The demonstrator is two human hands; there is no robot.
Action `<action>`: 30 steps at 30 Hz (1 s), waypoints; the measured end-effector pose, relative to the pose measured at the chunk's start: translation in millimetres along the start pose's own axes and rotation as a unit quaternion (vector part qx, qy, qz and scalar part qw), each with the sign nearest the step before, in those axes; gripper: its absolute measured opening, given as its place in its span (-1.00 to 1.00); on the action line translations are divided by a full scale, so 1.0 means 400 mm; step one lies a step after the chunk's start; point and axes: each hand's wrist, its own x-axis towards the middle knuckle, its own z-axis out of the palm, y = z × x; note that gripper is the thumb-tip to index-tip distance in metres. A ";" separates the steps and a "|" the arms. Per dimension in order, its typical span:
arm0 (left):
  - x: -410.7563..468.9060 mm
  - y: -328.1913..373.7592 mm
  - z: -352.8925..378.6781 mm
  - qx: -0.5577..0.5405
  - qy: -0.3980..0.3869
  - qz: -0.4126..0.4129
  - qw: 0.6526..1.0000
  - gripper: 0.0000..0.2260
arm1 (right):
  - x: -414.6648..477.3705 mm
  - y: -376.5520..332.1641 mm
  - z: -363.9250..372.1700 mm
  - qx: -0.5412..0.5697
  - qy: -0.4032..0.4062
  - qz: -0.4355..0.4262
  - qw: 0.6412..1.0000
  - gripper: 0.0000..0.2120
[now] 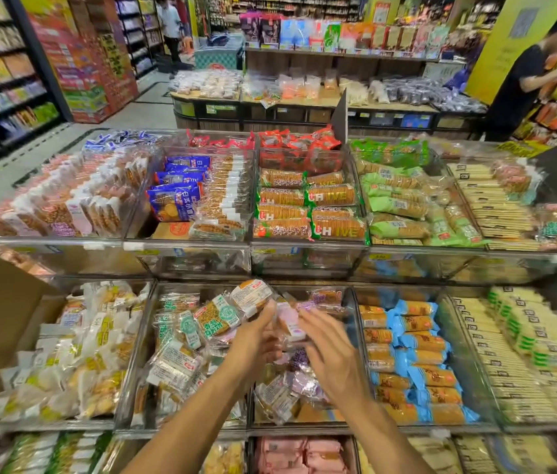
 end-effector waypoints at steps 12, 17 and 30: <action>0.018 -0.042 -0.081 -0.074 0.062 0.007 0.995 -0.66 | -0.038 0.029 -0.005 0.019 -0.135 0.253 0.958 -0.51; -0.004 -0.050 -0.111 -0.110 0.069 0.006 0.992 -0.80 | -0.049 0.029 0.033 -0.139 -0.321 0.243 0.905 -0.19; -0.002 -0.079 -0.181 -0.051 0.101 -0.007 0.994 -0.71 | -0.015 0.047 0.017 0.072 -0.258 0.422 0.866 -0.53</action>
